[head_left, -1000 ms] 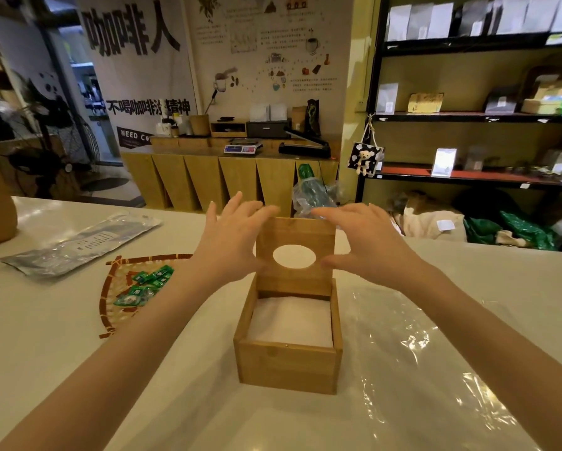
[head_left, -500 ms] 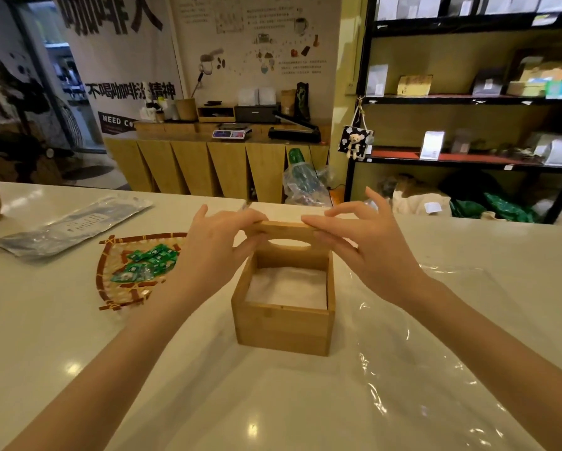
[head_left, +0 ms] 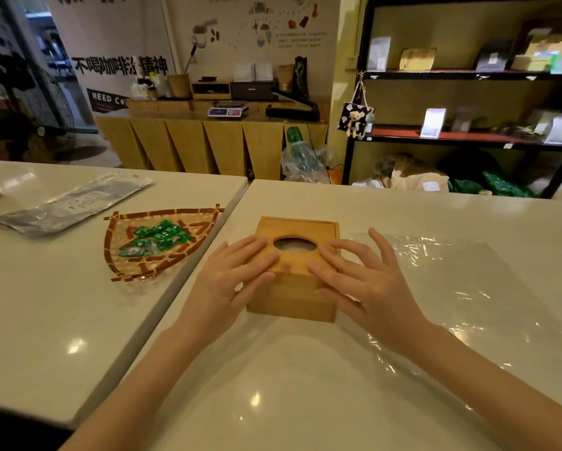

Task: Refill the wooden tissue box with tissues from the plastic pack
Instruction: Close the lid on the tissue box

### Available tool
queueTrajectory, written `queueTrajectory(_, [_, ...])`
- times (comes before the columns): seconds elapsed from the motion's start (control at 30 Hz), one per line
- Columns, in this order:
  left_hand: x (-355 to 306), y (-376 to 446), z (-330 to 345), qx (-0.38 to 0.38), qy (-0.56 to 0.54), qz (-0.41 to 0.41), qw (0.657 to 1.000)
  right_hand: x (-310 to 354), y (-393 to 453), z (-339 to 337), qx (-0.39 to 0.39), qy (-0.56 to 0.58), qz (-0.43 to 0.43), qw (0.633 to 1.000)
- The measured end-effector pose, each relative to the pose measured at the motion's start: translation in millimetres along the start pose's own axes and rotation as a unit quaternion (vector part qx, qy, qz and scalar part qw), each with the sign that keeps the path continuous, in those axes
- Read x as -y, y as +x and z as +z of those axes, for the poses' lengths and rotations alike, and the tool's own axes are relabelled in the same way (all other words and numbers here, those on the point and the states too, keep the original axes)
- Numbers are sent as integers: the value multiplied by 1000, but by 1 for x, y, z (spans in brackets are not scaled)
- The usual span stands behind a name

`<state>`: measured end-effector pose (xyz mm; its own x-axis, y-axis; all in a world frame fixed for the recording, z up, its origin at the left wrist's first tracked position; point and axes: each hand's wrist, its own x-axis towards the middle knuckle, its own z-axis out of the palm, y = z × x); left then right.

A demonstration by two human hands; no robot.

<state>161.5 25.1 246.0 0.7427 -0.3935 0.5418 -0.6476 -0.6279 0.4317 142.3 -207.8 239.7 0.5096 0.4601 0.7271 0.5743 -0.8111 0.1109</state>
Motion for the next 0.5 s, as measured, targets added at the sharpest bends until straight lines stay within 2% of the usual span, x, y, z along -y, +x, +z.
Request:
queueTrajectory(0.17, [0,-2,7,-29,-38,-4,999,3,-3,4,-10,0,24,1000])
queueTrajectory(0.27, [-1,-2,6,-31,-46,-18,998,2,-3,2,18,3,29,999])
queueTrajectory(0.33, [-10,-1,4,-48,-12,-14,999,2,-3,-6,38,48,43,997])
queueTrajectory(0.4, [-29,0,4,-96,31,31,994,0,-6,-19,36,112,92,989])
queueTrajectory(0.5, [-71,3,12,-128,10,121,984,-12,-23,-46,5,99,156,983])
